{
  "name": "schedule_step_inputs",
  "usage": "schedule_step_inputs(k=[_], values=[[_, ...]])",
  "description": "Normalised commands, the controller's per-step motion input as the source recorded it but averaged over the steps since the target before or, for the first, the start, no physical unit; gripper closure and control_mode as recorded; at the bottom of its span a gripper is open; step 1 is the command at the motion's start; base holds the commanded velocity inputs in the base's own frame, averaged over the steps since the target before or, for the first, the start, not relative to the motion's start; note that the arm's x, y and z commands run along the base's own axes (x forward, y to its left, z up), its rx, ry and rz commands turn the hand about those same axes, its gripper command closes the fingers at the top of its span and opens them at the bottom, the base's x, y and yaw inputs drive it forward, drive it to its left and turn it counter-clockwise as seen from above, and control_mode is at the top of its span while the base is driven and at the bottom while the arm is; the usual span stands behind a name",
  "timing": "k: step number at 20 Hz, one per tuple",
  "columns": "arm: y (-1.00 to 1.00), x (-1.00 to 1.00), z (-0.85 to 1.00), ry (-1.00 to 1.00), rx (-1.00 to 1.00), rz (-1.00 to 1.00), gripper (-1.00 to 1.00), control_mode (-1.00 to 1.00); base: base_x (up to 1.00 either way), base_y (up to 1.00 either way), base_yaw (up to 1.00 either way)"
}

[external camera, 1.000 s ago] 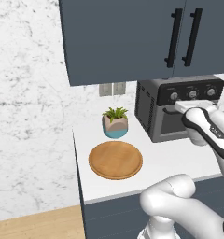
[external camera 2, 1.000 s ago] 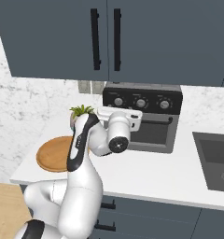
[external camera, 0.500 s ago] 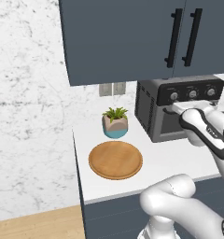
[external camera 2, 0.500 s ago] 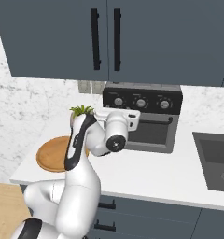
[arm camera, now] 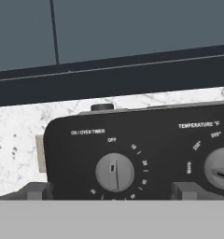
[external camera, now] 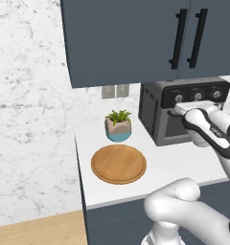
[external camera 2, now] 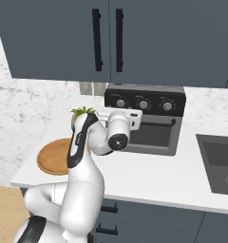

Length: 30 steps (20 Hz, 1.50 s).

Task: Pick up the kebab skewer and baguette bread, and place them inside the toaster oven. Close the toaster oven door and start by setting the timer.

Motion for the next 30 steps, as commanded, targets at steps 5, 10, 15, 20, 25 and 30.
schedule_step_inputs(k=[5, 10, 15, 20, 25, 30], values=[[0.00, 0.18, -0.01, 0.00, 0.00, 0.00, -1.00, -1.00, 0.00, 0.00, 0.00], [0.00, 0.14, -0.12, 0.00, 0.00, 0.00, -1.00, -1.00, 0.00, 0.00, 0.00], [0.00, 0.14, -0.08, 0.00, 0.00, 0.00, -1.00, -1.00, 0.00, 0.00, 0.00], [0.04, 0.20, 0.00, 0.00, 0.00, 0.00, -1.00, -1.00, 0.00, 0.00, 0.00], [0.00, 0.04, 0.00, 0.00, 0.00, 0.00, -1.00, -1.00, 0.00, 0.00, 0.00], [0.02, 0.09, 0.00, 0.00, 0.00, 0.00, -1.00, -1.00, 0.00, 0.00, 0.00]])
